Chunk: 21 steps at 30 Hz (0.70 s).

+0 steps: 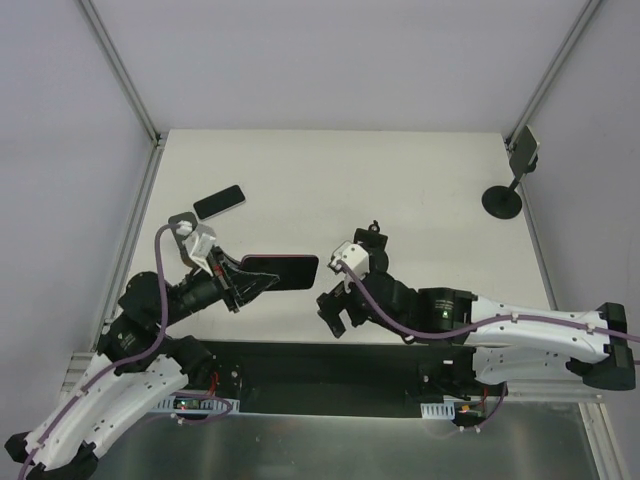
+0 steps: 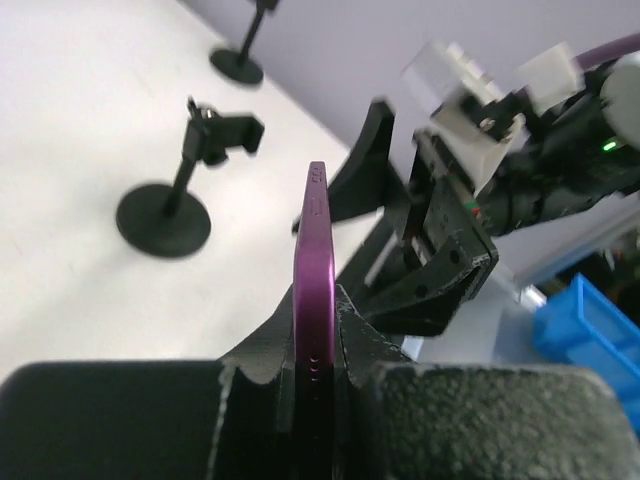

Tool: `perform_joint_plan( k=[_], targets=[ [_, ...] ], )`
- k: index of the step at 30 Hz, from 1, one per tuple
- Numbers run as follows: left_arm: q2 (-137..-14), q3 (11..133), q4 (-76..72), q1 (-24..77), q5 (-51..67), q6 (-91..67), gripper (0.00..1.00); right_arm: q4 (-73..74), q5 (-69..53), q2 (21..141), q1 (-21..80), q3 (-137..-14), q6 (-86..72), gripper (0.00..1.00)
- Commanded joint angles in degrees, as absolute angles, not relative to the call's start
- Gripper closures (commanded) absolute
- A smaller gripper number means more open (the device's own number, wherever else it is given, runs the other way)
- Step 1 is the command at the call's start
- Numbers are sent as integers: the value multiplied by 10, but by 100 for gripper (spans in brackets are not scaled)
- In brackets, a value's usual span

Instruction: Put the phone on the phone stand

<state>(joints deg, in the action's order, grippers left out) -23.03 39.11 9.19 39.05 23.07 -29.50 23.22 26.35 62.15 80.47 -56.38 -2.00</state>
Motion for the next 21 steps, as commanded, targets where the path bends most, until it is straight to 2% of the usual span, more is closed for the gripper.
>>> perform_joint_plan(
  k=[1,6,7,10,14,15,21],
  targets=[
    [-135,290,-121,394,136,-359,100,36,180,571,802,-499,-125,0],
    [-96,215,-271,394,131,-459,100,-132,121,573,802,-462,-163,0],
    [-90,197,-304,394,131,-472,100,-200,116,570,802,-450,-166,1],
    [-77,163,-356,394,132,-514,100,-281,130,566,801,-418,-179,4],
    [-67,142,-400,394,131,-540,100,-307,175,552,788,-395,-213,14],
    [-62,142,-399,394,135,-540,100,-335,172,550,783,-379,-223,19],
    [-62,115,-435,394,134,-569,100,-473,139,539,767,-327,-235,33]
  ],
)
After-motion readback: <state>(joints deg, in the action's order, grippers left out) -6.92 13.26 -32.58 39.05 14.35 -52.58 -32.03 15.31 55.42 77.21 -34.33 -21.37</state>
